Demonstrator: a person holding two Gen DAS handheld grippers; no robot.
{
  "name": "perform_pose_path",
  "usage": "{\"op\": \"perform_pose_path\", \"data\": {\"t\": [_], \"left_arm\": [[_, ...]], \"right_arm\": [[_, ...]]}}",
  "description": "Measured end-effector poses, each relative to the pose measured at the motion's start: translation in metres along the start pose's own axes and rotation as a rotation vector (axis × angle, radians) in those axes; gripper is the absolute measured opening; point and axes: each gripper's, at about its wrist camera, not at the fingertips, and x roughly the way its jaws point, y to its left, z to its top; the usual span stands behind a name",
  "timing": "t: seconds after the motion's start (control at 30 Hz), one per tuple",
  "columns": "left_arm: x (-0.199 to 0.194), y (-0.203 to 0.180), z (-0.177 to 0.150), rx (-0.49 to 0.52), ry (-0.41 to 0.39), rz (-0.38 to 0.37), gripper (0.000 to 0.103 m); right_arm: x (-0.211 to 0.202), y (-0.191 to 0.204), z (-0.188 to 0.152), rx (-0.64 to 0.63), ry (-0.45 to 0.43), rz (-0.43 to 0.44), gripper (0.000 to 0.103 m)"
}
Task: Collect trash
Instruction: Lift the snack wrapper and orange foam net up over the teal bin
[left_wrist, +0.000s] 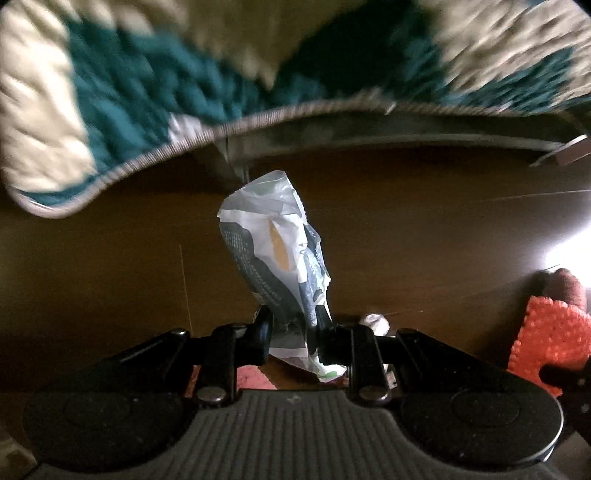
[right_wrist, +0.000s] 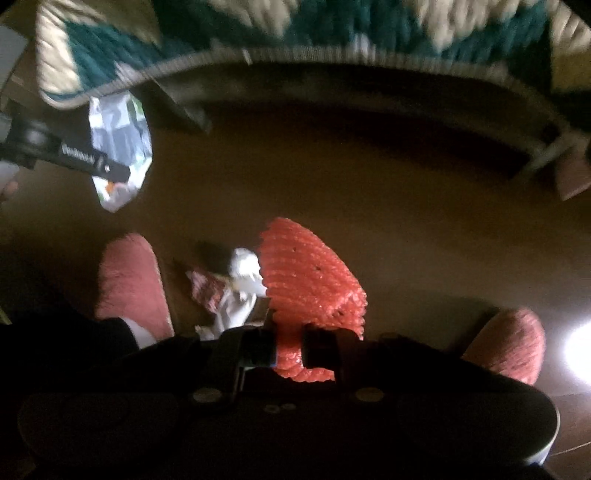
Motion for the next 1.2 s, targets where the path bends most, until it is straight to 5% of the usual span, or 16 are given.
{"op": "perform_pose_path", "data": {"t": [0.27,0.73,1.2], "left_arm": [[-0.132,-0.008,-0.02,-0.023,-0.189,-0.025,0.023],[-0.294,-0.035,-0.055,0.021,-0.492,0.017,0.023],[-0.426,-0.045,-0.034,0.015,-0.772,0.044,0.023]], "right_arm": [[-0.124,0.023,0.0,-0.079,-0.191,0.017,0.01],[-0.291,0.064,-0.005,-0.227,-0.474,-0.058,0.01],[-0.402,0.087,0.048,-0.276,-0.766,-0.117,0.011]]}}
